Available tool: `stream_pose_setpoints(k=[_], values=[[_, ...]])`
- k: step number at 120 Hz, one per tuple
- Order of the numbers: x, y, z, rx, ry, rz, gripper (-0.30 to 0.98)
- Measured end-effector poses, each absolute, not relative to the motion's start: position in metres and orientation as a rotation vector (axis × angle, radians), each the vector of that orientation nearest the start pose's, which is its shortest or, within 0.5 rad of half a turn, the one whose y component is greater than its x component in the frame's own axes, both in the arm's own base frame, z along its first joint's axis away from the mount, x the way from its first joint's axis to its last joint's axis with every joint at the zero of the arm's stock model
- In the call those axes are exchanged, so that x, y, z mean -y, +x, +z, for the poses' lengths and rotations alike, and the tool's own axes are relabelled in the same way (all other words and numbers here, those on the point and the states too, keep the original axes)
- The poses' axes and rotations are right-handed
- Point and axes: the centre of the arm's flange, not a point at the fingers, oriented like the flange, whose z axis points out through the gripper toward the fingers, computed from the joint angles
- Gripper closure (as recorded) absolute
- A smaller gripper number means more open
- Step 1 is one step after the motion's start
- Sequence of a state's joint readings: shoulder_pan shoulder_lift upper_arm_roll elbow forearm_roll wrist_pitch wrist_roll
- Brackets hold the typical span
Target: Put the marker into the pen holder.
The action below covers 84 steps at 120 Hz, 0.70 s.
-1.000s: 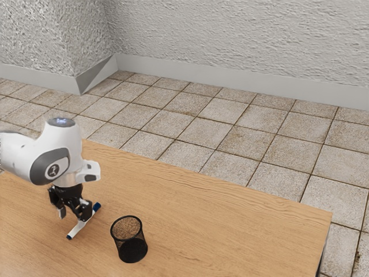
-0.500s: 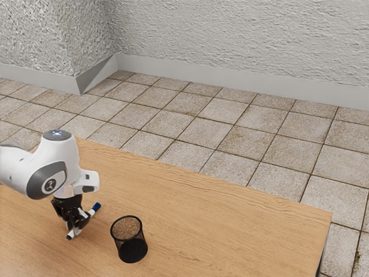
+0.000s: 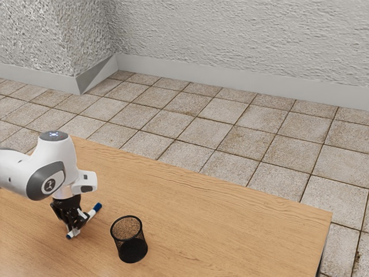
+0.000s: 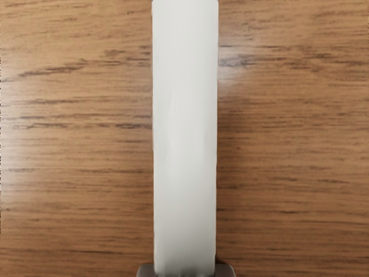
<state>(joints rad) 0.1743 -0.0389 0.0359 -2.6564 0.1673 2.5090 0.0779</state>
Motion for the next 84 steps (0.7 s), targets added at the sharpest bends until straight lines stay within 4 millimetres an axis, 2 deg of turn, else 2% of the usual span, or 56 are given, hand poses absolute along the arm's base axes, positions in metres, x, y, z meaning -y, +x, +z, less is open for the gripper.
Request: stream_pose_setpoints(k=[11, 17, 21, 33, 43, 50, 57, 69, 84], values=[[-0.084, 0.405, 0.253, -0.012, -3.060, 0.155, 0.69], [-0.083, 0.412, 0.277, -0.020, -3.051, 0.085, 0.70], [-0.074, 0.417, 0.299, -0.047, -3.041, 0.030, 0.70], [-0.019, 0.419, 0.369, -0.217, -2.984, -0.120, 0.72], [0.039, 0.404, 0.416, -0.366, -2.896, -0.207, 0.72], [0.069, 0.387, 0.438, -0.410, -2.853, -0.235, 0.73], [0.089, 0.374, 0.443, -0.417, -2.849, -0.207, 0.73], [0.120, 0.357, 0.432, -0.435, -2.855, -0.110, 0.73], [0.131, 0.348, 0.423, -0.412, -2.878, -0.021, 0.73]])
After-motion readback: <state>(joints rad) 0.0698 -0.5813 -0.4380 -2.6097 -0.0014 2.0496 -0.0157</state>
